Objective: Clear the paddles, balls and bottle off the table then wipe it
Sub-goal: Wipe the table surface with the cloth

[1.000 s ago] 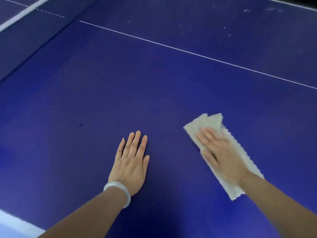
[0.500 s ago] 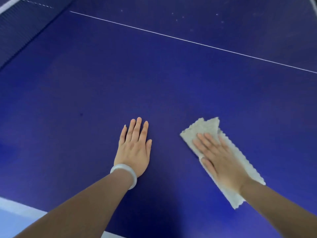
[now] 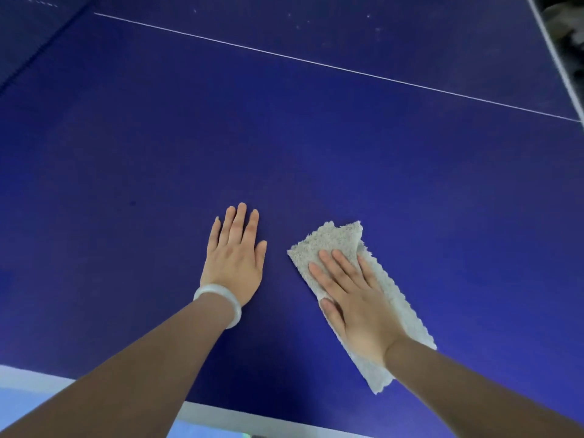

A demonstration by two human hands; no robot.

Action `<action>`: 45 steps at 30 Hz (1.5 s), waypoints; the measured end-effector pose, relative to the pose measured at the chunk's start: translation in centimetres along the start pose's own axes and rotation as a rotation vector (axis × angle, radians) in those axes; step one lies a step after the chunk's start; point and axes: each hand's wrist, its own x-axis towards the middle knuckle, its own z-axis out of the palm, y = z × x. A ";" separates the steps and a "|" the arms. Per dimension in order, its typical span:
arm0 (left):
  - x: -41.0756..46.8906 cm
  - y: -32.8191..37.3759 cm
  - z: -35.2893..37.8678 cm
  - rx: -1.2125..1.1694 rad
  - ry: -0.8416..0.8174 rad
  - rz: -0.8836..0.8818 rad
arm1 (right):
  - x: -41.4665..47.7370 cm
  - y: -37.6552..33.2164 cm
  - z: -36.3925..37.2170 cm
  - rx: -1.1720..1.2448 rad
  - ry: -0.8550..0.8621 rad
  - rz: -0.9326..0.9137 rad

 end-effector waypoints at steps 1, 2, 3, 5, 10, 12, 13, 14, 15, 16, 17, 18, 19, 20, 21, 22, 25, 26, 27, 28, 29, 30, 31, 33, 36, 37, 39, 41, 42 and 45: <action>-0.1 -0.2 -0.1 -0.048 -0.003 0.004 | 0.1 0.0 -0.2 0.002 -0.011 0.002; -0.5 -0.4 -0.3 -0.101 -0.011 0.004 | 0.2 -0.1 -0.2 0.006 -0.019 0.001; -1.2 -0.5 -0.5 -0.144 -0.022 0.009 | 0.1 -0.1 -0.1 0.004 -0.021 -0.002; -3.7 -1.1 -0.8 -0.135 -0.058 0.059 | -0.1 0.0 0.1 -0.003 -0.023 -0.004; -10.5 -5.2 -1.4 0.057 -0.086 0.048 | 0.0 0.0 0.2 -0.013 -0.008 0.002; -11.9 -5.8 -1.5 0.096 -0.072 -0.026 | -0.1 -0.5 0.2 -0.029 0.004 0.041; -12.2 -5.7 -1.4 0.117 -0.068 -0.051 | -0.2 -1.0 0.1 -0.032 0.013 0.091; -12.4 -5.5 -1.2 0.131 -0.065 -0.075 | -0.5 -1.8 0.2 -0.028 0.026 0.145; -12.4 -5.2 -1.1 0.134 -0.059 -0.095 | -1.0 -2.9 0.5 -0.024 0.039 0.182; -12.3 -5.1 -0.9 0.131 -0.052 -0.110 | -1.7 -4.0 0.8 -0.017 0.043 0.179; -12.3 -5.0 -0.9 0.127 -0.049 -0.115 | -2.7 -5.1 1.2 -0.011 0.037 0.129; -12.3 -4.9 -0.9 0.122 -0.049 -0.114 | -3.9 -5.6 1.7 -0.007 0.032 0.049; -12.3 -5.0 -0.9 0.115 -0.047 -0.112 | -5.2 -5.5 2.0 -0.009 0.029 -0.029; -12.4 -5.0 -0.8 0.111 -0.042 -0.111 | -6.3 -4.6 2.0 -0.015 0.027 -0.070; -12.4 -5.1 -0.8 0.108 -0.037 -0.113 | -7.2 -3.3 2.0 -0.034 0.029 -0.059; -12.4 -5.1 -0.7 0.105 -0.033 -0.114 | -8.0 -1.7 2.0 -0.055 0.041 0.013; -12.4 -5.1 -0.6 0.097 -0.019 -0.113 | -9.2 2.3 1.7 0.061 0.068 0.479; -12.4 -5.2 -0.6 0.095 -0.014 -0.114 | -8.8 2.4 1.7 0.101 0.080 0.614; -12.3 -5.2 -0.6 0.091 -0.011 -0.115 | -7.9 1.6 1.7 0.119 0.101 0.703; -12.4 -5.3 -0.6 0.087 -0.010 -0.114 | -6.7 0.1 1.6 0.130 0.117 0.737; -12.4 -5.3 -0.5 0.087 -0.011 -0.113 | -5.7 -1.9 1.4 0.127 0.127 0.702; -12.4 -5.3 -0.5 0.091 -0.012 -0.111 | -4.9 -4.1 1.4 0.102 0.129 0.601; -12.4 -5.3 -0.6 0.095 -0.012 -0.110 | -4.5 -6.4 1.5 0.059 0.124 0.452; -12.4 -5.4 -0.6 0.106 -0.012 -0.109 | -5.0 -9.7 1.8 0.007 0.073 0.129; -12.4 -5.4 -0.6 0.102 -0.008 -0.112 | -7.6 -7.8 2.4 -0.011 0.046 -0.128; -12.4 -5.4 -0.5 0.095 -0.006 -0.112 | -8.6 -6.1 2.6 -0.015 0.056 -0.113; -12.3 -5.3 -0.6 0.086 -0.006 -0.108 | -10.0 -2.6 2.6 -0.001 0.080 0.106; -12.3 -5.3 -0.6 0.082 -0.006 -0.103 | -10.3 -0.5 2.0 0.093 0.080 0.418; -12.2 -5.4 -0.6 0.077 -0.004 -0.101 | -9.8 -0.6 1.8 0.127 0.081 0.532; -12.3 -5.5 -0.5 0.065 0.000 -0.092 | -7.5 -4.4 1.6 0.135 0.098 0.720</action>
